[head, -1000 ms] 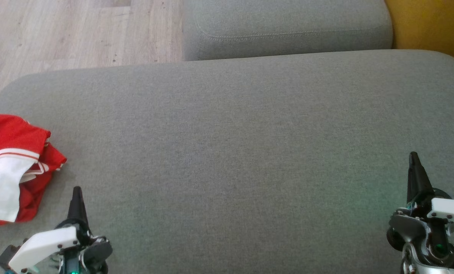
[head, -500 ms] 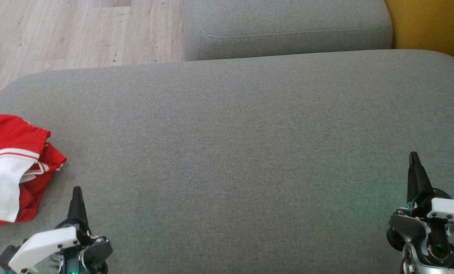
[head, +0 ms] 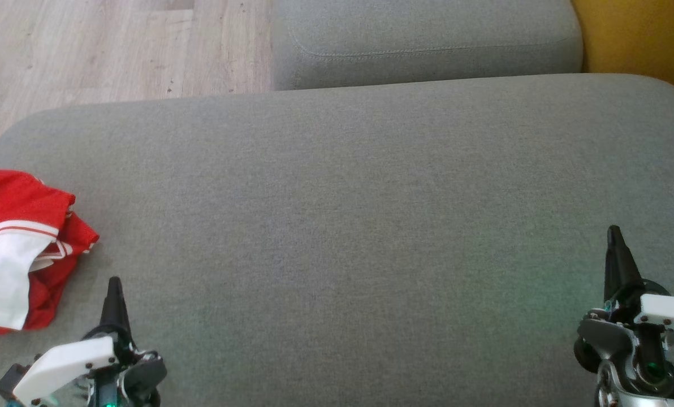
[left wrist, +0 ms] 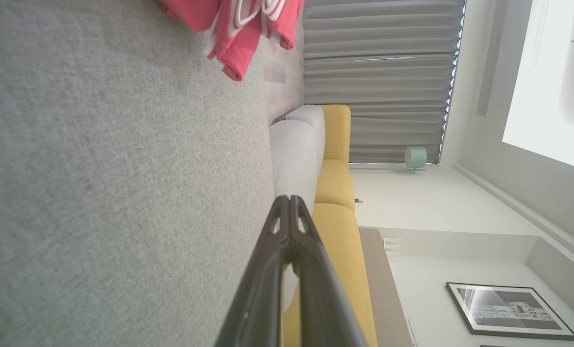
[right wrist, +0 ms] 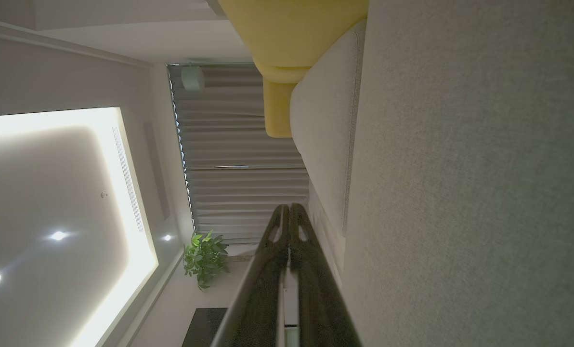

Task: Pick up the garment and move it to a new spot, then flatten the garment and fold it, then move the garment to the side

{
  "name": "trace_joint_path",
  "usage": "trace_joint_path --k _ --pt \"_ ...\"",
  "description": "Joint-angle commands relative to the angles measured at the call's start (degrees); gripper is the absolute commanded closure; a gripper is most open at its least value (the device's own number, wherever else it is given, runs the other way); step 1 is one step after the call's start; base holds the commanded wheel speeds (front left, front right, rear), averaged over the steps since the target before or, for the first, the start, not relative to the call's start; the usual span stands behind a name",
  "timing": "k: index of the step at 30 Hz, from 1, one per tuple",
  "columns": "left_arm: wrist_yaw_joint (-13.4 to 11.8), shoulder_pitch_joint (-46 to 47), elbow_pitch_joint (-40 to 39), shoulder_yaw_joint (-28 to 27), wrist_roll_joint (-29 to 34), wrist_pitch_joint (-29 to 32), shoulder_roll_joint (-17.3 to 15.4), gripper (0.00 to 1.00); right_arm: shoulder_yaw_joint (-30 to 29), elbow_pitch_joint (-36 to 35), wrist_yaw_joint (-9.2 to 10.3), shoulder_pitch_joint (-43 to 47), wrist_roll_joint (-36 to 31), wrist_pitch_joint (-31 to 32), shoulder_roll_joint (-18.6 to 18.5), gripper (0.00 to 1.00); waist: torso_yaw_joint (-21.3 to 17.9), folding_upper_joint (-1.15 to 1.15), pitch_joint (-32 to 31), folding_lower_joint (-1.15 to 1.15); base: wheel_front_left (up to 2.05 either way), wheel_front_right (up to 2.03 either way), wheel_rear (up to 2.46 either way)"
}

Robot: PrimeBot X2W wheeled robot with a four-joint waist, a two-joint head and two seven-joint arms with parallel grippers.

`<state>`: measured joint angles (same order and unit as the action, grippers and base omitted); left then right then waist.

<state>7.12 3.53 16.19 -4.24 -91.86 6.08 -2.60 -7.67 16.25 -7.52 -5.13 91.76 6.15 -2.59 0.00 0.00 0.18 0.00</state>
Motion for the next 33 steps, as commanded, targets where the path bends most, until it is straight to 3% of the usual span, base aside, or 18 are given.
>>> trace_joint_path --k 1,12,13,14,22,33 --pt "0.36 2.66 -2.15 -2.27 -0.31 0.40 -0.28 1.00 1.17 -2.23 0.03 -1.05 0.42 0.33 -0.29 1.00 0.00 0.00 0.00 0.00 0.00 0.00 0.00" --pt "0.36 2.66 -2.15 -2.27 -0.32 0.40 -0.28 1.00 1.17 -2.23 0.03 -1.05 0.42 0.33 -0.29 1.00 0.00 0.00 0.00 0.00 0.00 0.00 0.00" --pt "-0.06 0.00 0.19 0.06 0.02 -0.05 0.02 1.00 0.02 0.24 0.00 -0.01 -0.02 0.00 0.02 1.00 0.00 0.00 0.00 0.00 0.00 0.00 0.00" --pt "-0.06 -0.21 0.77 0.19 0.03 -0.07 0.01 0.00 0.04 1.00 0.00 0.03 -0.02 -0.02 0.04 0.00 0.00 0.00 0.00 0.00 0.00 0.00 0.00" --pt "-0.04 -0.04 2.34 0.67 1.75 -1.21 -0.35 0.00 0.84 1.99 0.00 -0.31 -1.21 -0.96 -0.30 0.00 0.01 0.00 0.11 0.00 0.00 0.00 0.00" --pt "-0.01 1.70 3.17 1.16 10.10 -3.07 -1.30 0.00 3.09 2.64 0.00 -2.34 -6.88 -3.05 -1.51 0.00 -0.03 0.00 0.63 0.00 0.00 0.00 0.00"
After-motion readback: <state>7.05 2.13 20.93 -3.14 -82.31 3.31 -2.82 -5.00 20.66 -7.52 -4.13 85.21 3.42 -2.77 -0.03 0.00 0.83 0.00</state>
